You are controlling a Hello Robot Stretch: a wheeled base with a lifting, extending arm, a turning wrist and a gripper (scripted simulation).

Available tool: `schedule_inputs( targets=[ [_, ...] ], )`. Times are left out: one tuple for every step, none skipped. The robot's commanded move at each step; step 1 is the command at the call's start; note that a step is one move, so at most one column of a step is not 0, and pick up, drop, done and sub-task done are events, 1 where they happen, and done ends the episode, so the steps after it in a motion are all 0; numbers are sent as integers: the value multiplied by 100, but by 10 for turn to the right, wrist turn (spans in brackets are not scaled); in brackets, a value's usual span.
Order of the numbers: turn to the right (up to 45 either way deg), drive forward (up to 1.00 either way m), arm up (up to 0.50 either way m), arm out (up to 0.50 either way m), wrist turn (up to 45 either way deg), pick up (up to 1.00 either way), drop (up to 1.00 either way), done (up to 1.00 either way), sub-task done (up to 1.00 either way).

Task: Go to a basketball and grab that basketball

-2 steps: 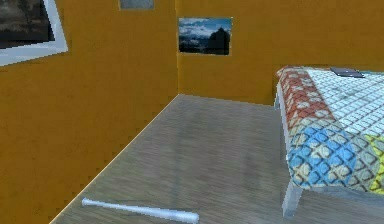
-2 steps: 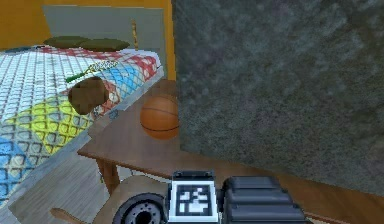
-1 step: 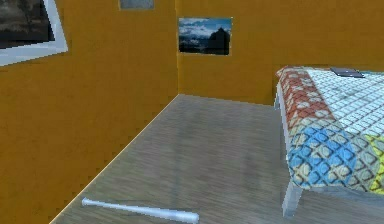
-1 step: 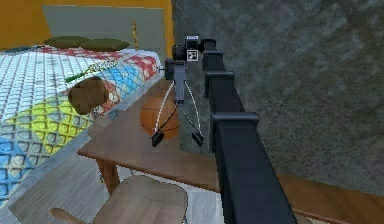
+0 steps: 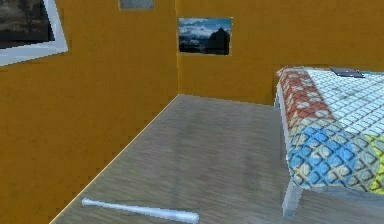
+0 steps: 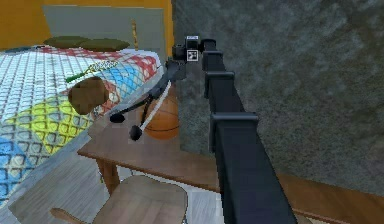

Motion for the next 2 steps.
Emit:
schedule_inputs(
  targets=[
    [0,0,0,0,450,0,0,0,0],
    [0,0,0,0,450,0,0,0,0]
  ],
)
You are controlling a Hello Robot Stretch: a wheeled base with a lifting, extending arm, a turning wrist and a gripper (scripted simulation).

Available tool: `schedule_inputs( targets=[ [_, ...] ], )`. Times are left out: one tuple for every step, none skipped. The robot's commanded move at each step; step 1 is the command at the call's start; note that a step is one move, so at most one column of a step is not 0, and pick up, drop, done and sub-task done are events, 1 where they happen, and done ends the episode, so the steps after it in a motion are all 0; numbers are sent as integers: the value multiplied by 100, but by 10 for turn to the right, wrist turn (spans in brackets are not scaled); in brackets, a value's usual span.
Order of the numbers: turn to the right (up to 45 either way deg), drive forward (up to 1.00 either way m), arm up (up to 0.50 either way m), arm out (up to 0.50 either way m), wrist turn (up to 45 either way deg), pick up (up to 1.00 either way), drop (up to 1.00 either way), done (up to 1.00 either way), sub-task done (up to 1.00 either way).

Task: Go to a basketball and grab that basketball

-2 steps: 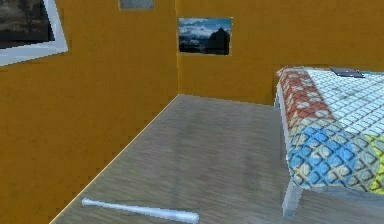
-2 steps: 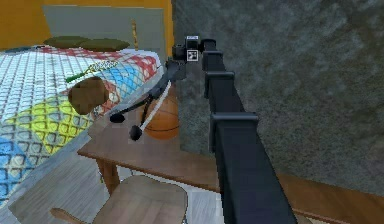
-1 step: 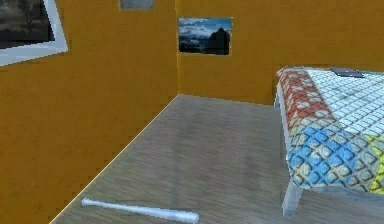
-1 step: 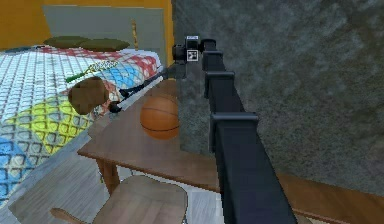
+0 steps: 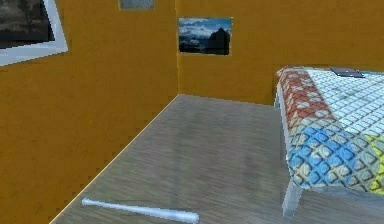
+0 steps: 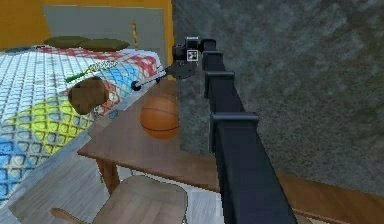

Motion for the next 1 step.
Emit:
schedule_inputs(
  targets=[
    [0,0,0,0,120,0,0,0,0]
  ],
)
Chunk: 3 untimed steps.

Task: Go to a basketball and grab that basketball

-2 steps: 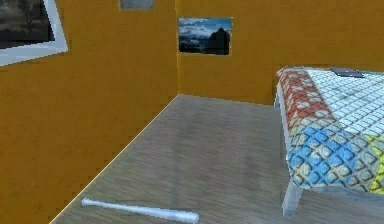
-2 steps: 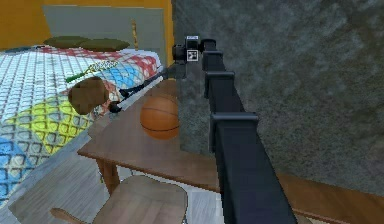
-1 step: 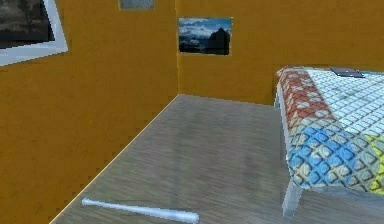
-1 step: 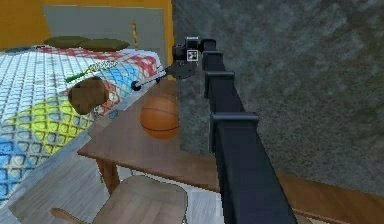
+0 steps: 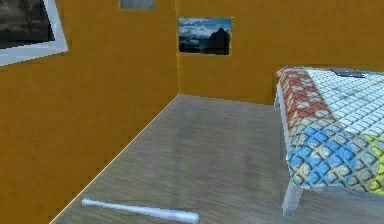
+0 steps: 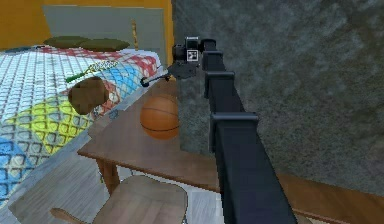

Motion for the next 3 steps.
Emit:
schedule_inputs(
  targets=[
    [0,0,-22,0,0,0,0,0,0],
    [0,0,0,0,0,100,0,0,0],
    [0,0,10,0,0,0,0,0,0]
  ],
)
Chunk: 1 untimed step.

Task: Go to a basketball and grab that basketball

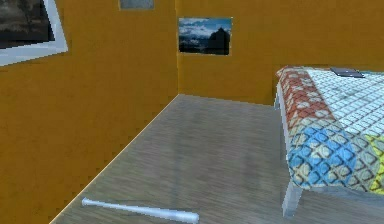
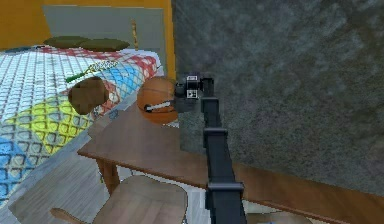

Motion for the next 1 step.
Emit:
schedule_inputs(
  targets=[
    [0,0,0,0,0,0,0,100,0]
  ],
)
